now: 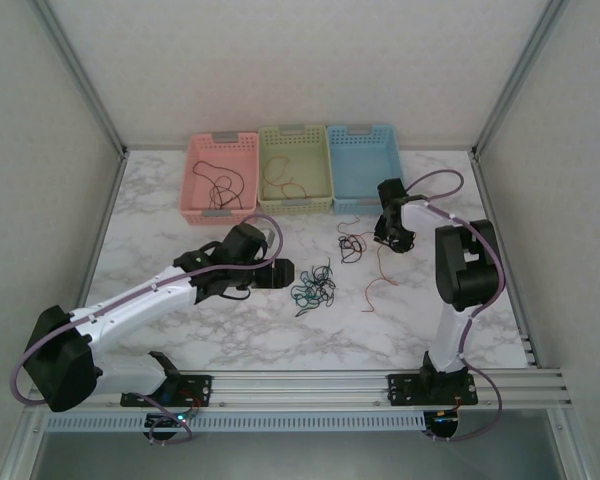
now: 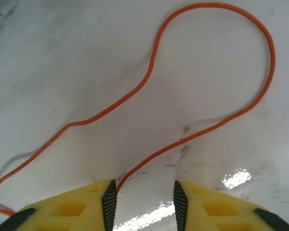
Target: Untangle the cables
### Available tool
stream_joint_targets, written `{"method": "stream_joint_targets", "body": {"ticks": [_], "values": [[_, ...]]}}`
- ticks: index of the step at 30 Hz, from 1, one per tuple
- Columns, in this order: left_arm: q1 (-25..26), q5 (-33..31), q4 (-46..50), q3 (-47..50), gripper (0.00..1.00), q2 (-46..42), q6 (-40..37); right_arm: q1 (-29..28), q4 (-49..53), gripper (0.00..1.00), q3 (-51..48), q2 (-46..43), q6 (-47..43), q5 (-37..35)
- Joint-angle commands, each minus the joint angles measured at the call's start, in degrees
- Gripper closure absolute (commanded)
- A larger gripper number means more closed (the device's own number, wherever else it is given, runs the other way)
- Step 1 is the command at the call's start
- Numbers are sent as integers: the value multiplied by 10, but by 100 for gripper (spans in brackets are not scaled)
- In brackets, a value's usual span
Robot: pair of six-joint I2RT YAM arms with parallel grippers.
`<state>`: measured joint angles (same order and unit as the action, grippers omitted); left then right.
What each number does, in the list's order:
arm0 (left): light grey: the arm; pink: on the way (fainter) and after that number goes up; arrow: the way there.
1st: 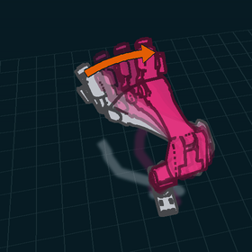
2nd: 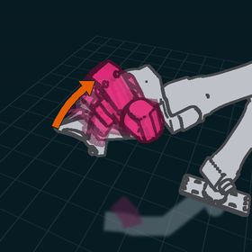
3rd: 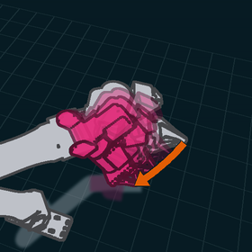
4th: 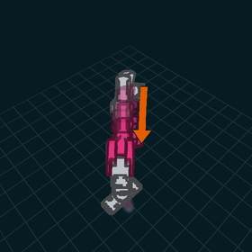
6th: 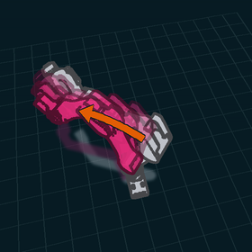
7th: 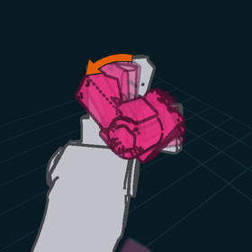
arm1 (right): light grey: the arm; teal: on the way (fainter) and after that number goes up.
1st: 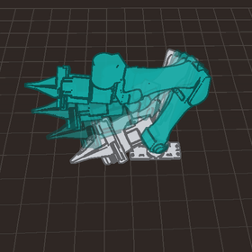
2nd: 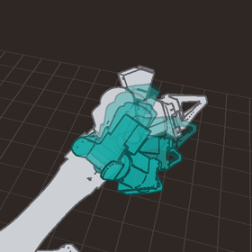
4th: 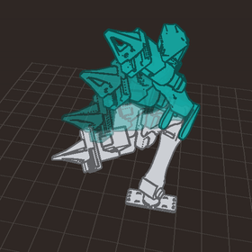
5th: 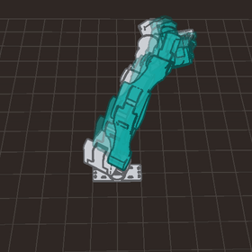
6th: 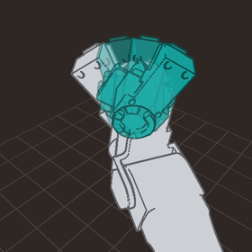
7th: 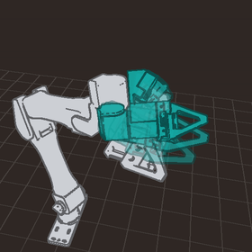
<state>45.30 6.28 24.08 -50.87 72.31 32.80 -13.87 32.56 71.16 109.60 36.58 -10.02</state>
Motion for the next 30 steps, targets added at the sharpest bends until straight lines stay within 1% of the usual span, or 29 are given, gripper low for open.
{"method": "stream_joint_targets", "body": {"ticks": [1,6,9,11,14,15,17,18,19,20,21,24,30], "values": [[4,-12,12,4,22,-9,-8,2,7,70,-2,11,5,-19],[4,-12,6,7,22,-6,-5,2,0,91,-15,-2,-5,-14],[4,-7,0,9,22,-1,-4,2,-17,100,-33,-42,-14,3],[4,-5,-5,9,22,3,-4,2,-20,100,-42,-78,-24,14],[4,-3,-10,9,22,8,-4,2,-47,100,-73,-153,-46,41],[4,-2,-12,9,22,9,-5,2,-48,100,-79,-176,-50,36],[4,-1,-13,7,22,12,-5,4,-31,100,-73,-191,-52,19],[4,0,-14,7,22,14,-6,7,-23,99,-64,-186,-51,20],[4,0,-14,7,22,15,-6,8,-15,89,-56,-176,-49,24],[4,0,-14,6,22,16,-6,9,-3,77,-42,-159,-45,27],[4,0,-13,6,22,17,-7,8,11,71,-29,-140,-37,26],[4,-2,-13,9,22,13,-5,9,17,65,-12,-98,-12,10],[4,-4,-11,12,22,11,-4,16,12,62,13,-32,29,-11]]}}
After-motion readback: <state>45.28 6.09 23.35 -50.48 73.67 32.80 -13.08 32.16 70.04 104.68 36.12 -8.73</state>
